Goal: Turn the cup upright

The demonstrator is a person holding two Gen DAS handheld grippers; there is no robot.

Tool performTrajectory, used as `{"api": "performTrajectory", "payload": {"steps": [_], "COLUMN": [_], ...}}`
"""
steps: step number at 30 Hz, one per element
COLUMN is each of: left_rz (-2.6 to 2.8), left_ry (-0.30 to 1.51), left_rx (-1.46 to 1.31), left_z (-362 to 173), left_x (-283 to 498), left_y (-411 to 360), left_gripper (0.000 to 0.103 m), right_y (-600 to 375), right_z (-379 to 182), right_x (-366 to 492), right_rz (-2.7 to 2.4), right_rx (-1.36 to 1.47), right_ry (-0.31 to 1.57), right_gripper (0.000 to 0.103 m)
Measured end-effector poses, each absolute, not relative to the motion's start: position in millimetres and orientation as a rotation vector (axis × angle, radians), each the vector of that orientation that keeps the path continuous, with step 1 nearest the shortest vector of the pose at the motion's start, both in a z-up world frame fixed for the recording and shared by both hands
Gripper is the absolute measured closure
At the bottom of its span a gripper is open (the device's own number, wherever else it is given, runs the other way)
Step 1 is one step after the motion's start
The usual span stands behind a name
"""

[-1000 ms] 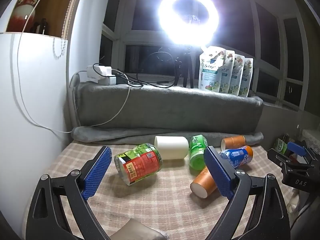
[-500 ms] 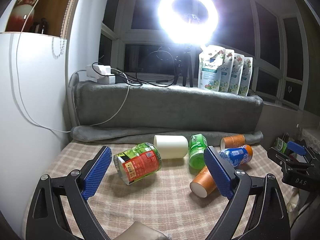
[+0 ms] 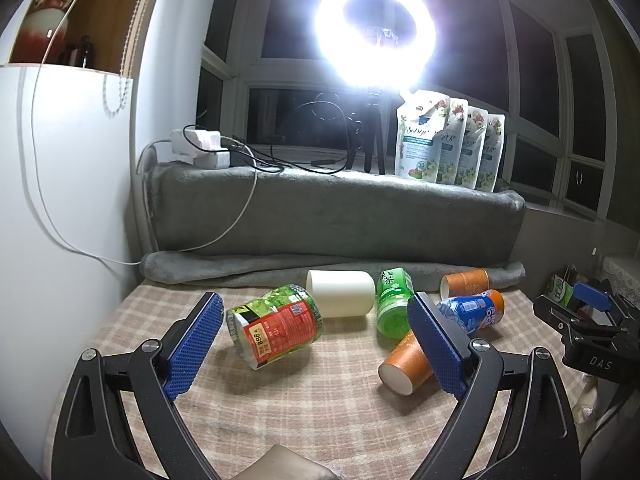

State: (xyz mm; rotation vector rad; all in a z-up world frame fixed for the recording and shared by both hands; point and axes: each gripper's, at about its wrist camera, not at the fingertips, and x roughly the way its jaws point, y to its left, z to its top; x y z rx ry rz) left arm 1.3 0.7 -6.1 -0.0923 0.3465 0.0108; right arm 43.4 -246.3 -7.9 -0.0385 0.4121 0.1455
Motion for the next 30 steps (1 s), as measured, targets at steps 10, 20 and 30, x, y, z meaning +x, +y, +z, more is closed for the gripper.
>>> {"api": "performTrajectory", "payload": {"steps": [10, 20, 30], "left_rz": [0.012, 0.01, 0.011], "left_ry": [0.347, 0.348, 0.348], "left_rx": [-0.091, -0.092, -0.091], "left_z": [-5.6, -4.8, -3.9], "left_x": [1.5, 0.9, 1.2], "left_y": [0.5, 0.1, -0.4], "left_gripper": [0.01, 0.01, 0.01], "right_y": [-245.6, -244.4, -242.8], "right_z": [-8.4, -8.6, -9.2], "right_x": [43.7, 44.4, 45.9], "right_rz": [0.145, 0.144, 0.147], "right_rx": [-0.039, -0.039, -0.04], "right_ry": [0.412, 0.412, 0.415], "right_gripper": [0.0, 0.0, 0.0]}}
